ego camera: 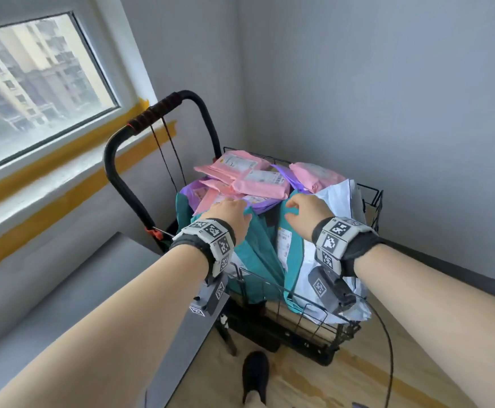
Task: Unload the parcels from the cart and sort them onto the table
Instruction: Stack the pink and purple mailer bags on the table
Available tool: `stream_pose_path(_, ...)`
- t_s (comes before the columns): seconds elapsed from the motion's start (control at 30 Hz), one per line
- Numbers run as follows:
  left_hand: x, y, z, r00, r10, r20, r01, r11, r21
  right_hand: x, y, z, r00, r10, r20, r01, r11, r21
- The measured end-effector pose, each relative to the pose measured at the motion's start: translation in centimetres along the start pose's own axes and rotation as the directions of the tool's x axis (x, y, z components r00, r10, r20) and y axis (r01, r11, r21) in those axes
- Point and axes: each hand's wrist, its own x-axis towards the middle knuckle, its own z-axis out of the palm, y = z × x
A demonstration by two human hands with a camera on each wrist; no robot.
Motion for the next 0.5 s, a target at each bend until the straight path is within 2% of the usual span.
stream_pose_path(0.1,4.6,0.0,-0.7,0.999,0.049,0.005,-0.048,0.999,-0.023,3.8,0.4,-0.7,0.997,0.06,-0.051,-0.062,0.997,-0.037)
stream_pose_path(0.27,12.3,-0.6,-2.0,0.995,0.058,0.083,-0.056,0.998,-0.033,10.4,0.9,-1.5,0.969,0.222,-0.104,-0.233,0.967,-0.107)
stream_pose_path(0.37,16.5,-1.6,-2.2,0.985,0.049,0.163,-0.042,0.998,-0.045,14.0,1.1,-1.2,0.942,0.307,-0.133,-0.325,0.935,-0.142)
stream_pose_path(0.5,21.9,-2.8,-0.9,0.959,-0.006,0.283,0.02,0.999,-0.046,17.9,1.9,-0.3,0.9,0.425,-0.095,-0.436,0.879,-0.193)
